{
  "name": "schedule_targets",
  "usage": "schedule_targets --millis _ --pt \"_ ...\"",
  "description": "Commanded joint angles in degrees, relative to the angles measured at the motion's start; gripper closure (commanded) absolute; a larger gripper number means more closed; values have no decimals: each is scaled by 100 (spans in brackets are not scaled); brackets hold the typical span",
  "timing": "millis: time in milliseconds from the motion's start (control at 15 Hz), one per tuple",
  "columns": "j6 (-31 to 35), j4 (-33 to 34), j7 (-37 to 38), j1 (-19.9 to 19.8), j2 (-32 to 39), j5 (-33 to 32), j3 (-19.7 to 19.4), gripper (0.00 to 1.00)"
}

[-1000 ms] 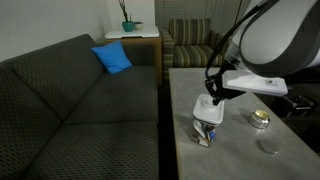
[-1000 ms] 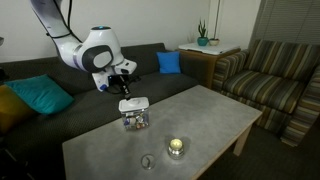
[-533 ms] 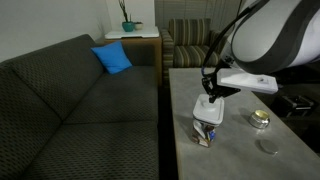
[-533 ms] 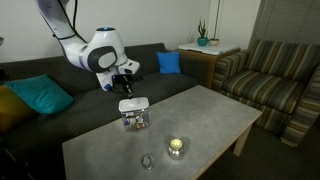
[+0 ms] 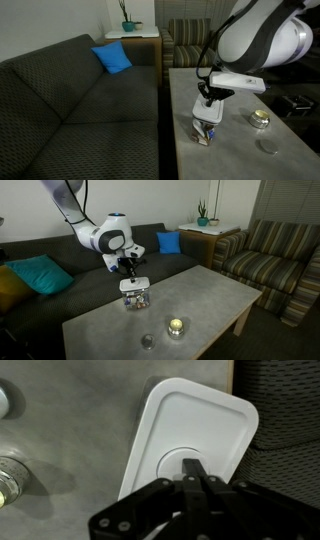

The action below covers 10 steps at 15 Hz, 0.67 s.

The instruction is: Put the lid on the container

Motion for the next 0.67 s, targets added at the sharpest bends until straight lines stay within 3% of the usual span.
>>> schedule_targets --millis 0,400,600 --pt "-455 673 13 -12 497 40 -58 100" --pt "-1628 1965 755 155 1317 -93 -425 100" --pt "-2211 2497 1058 121 1571 -224 -420 100"
